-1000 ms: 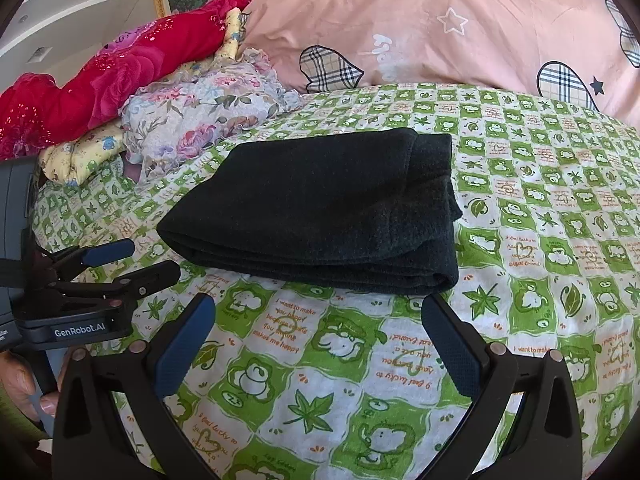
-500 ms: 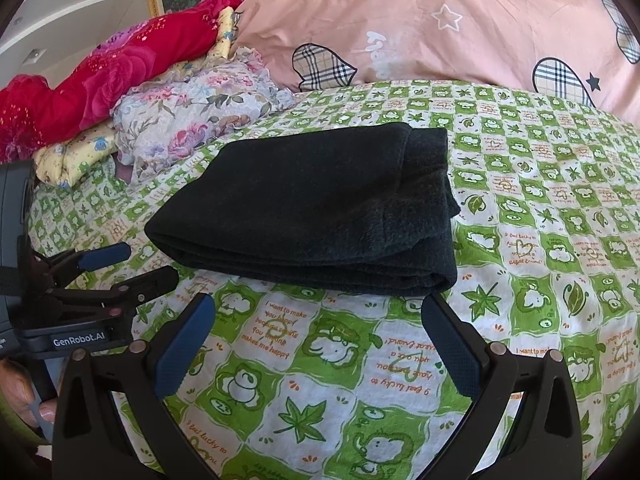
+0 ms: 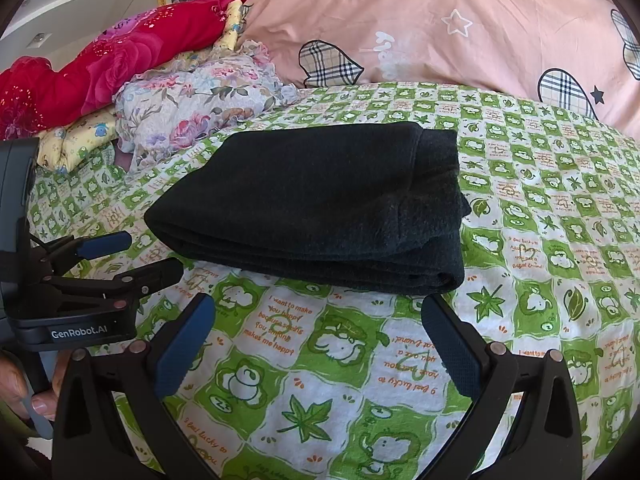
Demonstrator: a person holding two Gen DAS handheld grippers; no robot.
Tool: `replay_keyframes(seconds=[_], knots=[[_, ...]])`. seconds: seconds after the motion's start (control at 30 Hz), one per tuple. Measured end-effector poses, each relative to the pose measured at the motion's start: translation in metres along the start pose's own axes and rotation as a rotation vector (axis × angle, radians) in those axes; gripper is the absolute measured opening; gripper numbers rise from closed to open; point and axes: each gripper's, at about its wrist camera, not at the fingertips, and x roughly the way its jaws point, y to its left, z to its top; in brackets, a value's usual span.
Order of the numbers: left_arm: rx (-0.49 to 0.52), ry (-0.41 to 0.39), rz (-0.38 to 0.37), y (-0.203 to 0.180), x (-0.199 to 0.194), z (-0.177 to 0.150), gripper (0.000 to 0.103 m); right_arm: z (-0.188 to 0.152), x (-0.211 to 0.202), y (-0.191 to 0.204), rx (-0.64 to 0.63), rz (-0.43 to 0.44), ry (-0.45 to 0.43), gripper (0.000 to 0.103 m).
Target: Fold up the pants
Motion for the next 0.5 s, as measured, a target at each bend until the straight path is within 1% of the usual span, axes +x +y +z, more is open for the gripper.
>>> replay_keyframes(seconds=[0.5], knots=[[0.005,-0.012,0.001,-0.0007,-0.0016,-0.0005,0.09,0.0002,-0.0008,-0.0009,-0.001,0.002,-0.003,0.103]])
